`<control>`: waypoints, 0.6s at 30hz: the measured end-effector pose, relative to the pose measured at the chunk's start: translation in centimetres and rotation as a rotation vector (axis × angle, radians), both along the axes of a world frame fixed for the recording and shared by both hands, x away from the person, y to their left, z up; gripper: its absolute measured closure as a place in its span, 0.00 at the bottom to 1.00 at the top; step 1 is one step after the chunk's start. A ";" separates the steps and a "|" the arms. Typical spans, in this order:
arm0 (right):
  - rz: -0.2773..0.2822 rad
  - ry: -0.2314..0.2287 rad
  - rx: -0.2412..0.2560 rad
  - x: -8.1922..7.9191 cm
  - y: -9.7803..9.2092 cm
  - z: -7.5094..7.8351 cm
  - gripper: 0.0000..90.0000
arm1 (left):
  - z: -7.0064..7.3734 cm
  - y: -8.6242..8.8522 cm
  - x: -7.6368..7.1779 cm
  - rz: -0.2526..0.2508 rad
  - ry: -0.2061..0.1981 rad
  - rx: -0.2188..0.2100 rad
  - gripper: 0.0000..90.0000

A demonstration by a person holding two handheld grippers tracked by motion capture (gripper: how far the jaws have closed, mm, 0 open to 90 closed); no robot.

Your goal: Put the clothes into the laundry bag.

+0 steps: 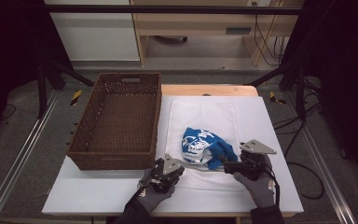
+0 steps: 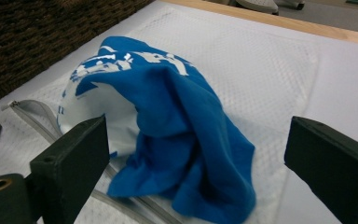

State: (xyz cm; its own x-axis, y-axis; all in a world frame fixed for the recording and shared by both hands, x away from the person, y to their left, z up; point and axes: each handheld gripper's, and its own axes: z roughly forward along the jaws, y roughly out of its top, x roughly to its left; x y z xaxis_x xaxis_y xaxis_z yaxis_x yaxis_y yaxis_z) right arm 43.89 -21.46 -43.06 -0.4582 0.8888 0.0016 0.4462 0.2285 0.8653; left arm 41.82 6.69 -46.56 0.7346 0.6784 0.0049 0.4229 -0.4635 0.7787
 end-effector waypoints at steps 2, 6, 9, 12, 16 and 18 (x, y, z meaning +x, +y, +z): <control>0.003 0.012 0.014 0.7 1.1 -0.1 0.05 | -0.7 -0.5 0.0 -0.002 0.007 0.014 1.00; 0.011 0.014 0.031 1.5 2.6 0.0 0.03 | -1.3 -0.7 0.1 0.010 0.006 0.024 1.00; 0.015 0.010 0.049 2.2 3.8 0.0 0.03 | -1.7 -0.6 0.2 0.019 0.008 0.033 0.99; 0.000 0.030 0.054 3.0 4.7 -0.6 0.03 | -2.0 -0.6 0.2 0.024 0.003 0.028 0.98; 0.004 0.064 0.029 4.0 5.7 -2.0 0.01 | -2.1 -0.7 0.1 0.024 -0.009 0.034 0.98; 0.006 0.085 0.003 4.3 6.1 -2.7 0.01 | -2.1 -0.7 0.1 0.023 -0.014 0.039 0.98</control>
State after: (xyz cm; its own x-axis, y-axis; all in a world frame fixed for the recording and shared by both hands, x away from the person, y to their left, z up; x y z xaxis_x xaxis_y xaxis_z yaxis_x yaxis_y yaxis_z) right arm 48.21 -15.34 -45.71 -0.4619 0.8859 0.0430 0.5163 0.2291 0.8252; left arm 41.89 5.95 -48.69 0.7183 0.6945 0.0421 0.4231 -0.4841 0.7659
